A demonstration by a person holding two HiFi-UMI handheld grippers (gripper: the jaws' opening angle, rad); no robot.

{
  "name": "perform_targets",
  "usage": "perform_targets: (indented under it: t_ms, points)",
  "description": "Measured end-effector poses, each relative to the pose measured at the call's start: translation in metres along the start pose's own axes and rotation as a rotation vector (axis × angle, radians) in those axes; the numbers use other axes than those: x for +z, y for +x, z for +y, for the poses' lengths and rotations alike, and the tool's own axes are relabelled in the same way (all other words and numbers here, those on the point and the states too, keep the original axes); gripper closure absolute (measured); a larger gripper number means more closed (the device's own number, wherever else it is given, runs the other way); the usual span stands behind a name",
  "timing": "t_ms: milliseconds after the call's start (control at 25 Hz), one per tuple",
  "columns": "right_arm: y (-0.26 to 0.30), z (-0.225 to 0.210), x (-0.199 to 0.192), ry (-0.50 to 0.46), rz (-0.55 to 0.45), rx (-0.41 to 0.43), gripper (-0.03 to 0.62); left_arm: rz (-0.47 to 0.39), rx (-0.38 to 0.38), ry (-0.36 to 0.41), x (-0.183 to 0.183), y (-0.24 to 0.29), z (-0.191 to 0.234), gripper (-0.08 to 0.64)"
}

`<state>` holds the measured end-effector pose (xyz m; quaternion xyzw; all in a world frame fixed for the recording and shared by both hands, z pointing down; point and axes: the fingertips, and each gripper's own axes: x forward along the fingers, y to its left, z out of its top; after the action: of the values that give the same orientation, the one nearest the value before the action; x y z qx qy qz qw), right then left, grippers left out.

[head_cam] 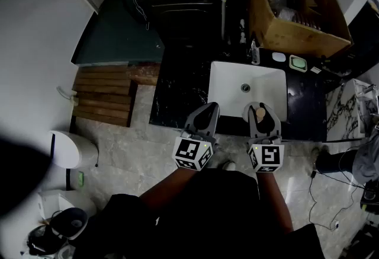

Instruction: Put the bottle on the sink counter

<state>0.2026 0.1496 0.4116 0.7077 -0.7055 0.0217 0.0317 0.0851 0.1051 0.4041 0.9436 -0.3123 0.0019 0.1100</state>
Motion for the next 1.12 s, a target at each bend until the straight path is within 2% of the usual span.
perform_targets:
  t_ms: [240, 440, 760, 1120]
  points:
    - [-0.016, -0.022, 0.0, 0.016, -0.038, -0.005, 0.446, -0.007, 0.023, 0.009, -0.003, 0.003, -0.023, 0.543]
    - [-0.019, -0.027, 0.003, -0.017, -0.061, 0.048, 0.446, -0.014, 0.071, 0.016, -0.004, 0.001, -0.027, 0.543]
    - [-0.027, -0.03, 0.002, -0.008, -0.063, 0.11, 0.446, -0.015, 0.174, 0.019, -0.01, -0.008, -0.022, 0.543]
    - [-0.02, -0.038, -0.007, 0.004, -0.029, 0.077, 0.446, -0.004, 0.163, 0.026, -0.013, 0.004, -0.009, 0.543]
